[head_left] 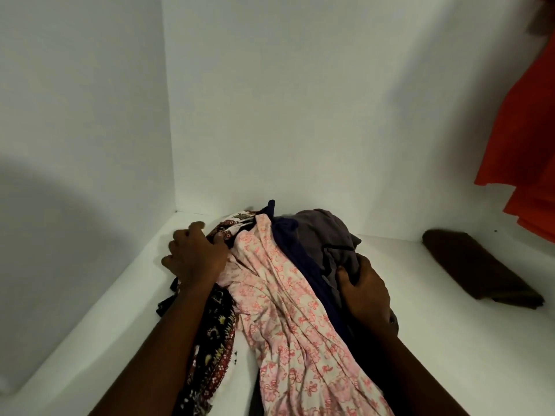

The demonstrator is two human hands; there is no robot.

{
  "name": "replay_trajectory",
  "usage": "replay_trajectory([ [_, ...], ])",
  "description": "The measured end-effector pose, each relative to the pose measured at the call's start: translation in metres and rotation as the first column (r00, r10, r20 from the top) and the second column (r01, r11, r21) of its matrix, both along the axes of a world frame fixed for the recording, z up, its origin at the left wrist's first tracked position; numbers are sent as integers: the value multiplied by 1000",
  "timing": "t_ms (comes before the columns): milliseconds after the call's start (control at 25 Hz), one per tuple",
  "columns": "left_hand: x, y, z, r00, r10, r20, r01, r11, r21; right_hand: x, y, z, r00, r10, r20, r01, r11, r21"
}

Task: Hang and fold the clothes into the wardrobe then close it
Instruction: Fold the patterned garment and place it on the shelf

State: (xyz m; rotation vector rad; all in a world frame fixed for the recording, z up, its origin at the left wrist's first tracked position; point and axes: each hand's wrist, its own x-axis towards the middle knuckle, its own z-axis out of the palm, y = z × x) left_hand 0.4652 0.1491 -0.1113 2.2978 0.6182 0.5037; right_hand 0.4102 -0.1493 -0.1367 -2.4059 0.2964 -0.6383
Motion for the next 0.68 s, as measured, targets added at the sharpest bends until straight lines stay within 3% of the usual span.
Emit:
replay_trajectory([
  [80, -6, 18, -1, 992, -11, -127, 17, 999, 44, -3, -1, 2, 1000, 29, -10, -29, 1000, 1],
  [160, -12, 31, 1, 998, -31, -59, 18, 978, -206, -5, -4, 1, 996, 80, -50, -79, 997, 9],
  [240, -21, 41, 22, 995, -65, 79, 93, 897, -431, -1, -10, 1, 979, 123, -163, -127, 992, -10],
  [280, -22, 45, 39, 988, -74, 134, 135, 834, -535, 1, -12, 4, 955, 135, -263, -143, 990, -12],
  [360, -30, 47, 82, 960, -23, 280, 244, 562, -790, -4, -10, 17, 909, 145, -391, -151, 988, 14],
  [440, -47, 38, 125, 909, -32, 417, 395, 392, -831, -20, 4, 37, 954, 98, -282, -118, 992, -54],
  [520, -73, 16, 156, 862, -64, 502, 494, 329, -805, -44, 24, 63, 979, 204, -11, -204, 978, -39],
  [560, -84, 6, 165, 836, -78, 543, 540, 292, -790, -57, 37, 81, 940, 331, 79, -338, 932, 127],
  [640, -115, -17, 181, 780, -92, 619, 623, 218, -751, -79, 65, 105, 783, 622, 35, -519, 620, 588],
  [680, -129, -25, 187, 753, -91, 651, 656, 172, -735, -82, 78, 109, 674, 739, 0, -517, 472, 714],
])
